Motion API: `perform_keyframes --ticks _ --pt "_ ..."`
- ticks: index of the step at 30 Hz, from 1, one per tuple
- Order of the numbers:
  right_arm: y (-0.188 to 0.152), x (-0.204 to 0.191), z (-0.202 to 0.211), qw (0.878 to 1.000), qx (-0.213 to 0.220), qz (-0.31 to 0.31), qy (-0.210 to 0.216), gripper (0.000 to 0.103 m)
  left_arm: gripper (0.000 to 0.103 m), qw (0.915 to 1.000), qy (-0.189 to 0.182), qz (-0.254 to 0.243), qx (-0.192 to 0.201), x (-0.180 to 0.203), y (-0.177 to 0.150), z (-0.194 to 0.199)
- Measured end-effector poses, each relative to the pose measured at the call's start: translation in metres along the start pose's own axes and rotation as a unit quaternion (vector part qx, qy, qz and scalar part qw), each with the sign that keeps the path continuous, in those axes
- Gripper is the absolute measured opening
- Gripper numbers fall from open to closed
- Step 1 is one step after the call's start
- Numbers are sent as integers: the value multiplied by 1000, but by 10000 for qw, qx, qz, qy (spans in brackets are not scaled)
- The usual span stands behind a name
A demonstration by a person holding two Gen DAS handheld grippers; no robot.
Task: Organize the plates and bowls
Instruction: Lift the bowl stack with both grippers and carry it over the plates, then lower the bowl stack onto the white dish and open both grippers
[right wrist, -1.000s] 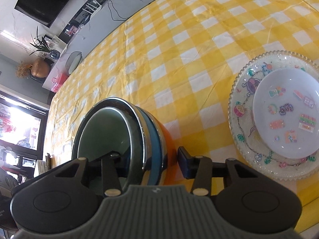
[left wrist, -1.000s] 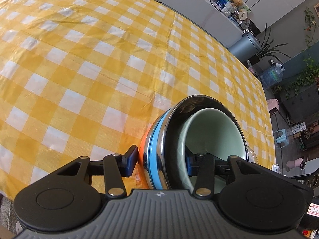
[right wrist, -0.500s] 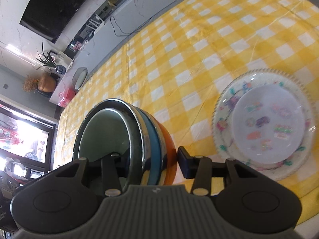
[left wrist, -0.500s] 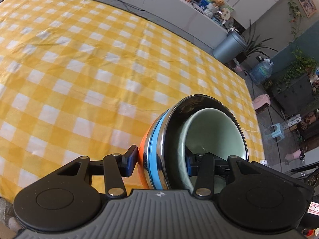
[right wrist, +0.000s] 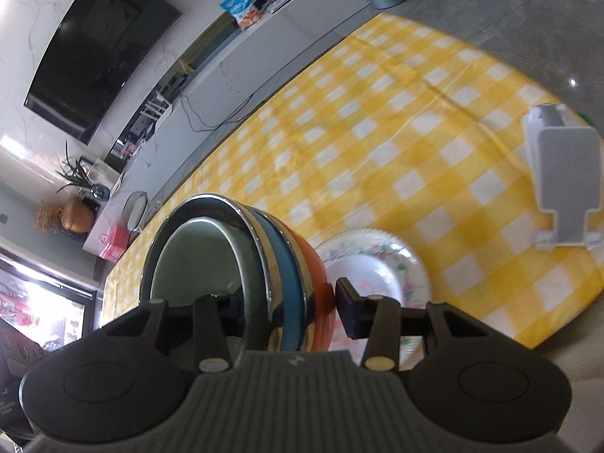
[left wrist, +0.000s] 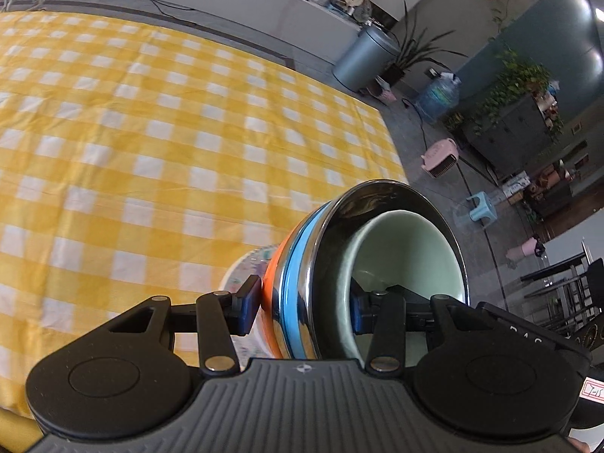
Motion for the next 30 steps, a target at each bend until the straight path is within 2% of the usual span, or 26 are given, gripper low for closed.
perform_keyframes --ticks 5,12,19,30 --pt "11 25 2 9999 59 -52 -90 44 51 9999 -15 -25 -112 9 -6 -24" --pt "9 43 -17 9998 -115 -123 -131 44 51 9997 104 16 -205 0 -15 -41" --pt "0 34 -34 9996 -275 -66 -26 44 49 9995 259 131 -134 -16 -12 -36" --pt "1 34 -47 9995 -239 9 -193 44 49 9990 246 266 -254 -26 -18 -45"
Point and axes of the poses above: each gripper's, at about its wrist camera, not at the fingertips, and z roughly against the way its jaws point, x to its right, y to its top, the point moved 10 cm from there along -z, roughly the way its jaws point, and after that the axes turned 13 degrees about -y, right-handed, at the moved point
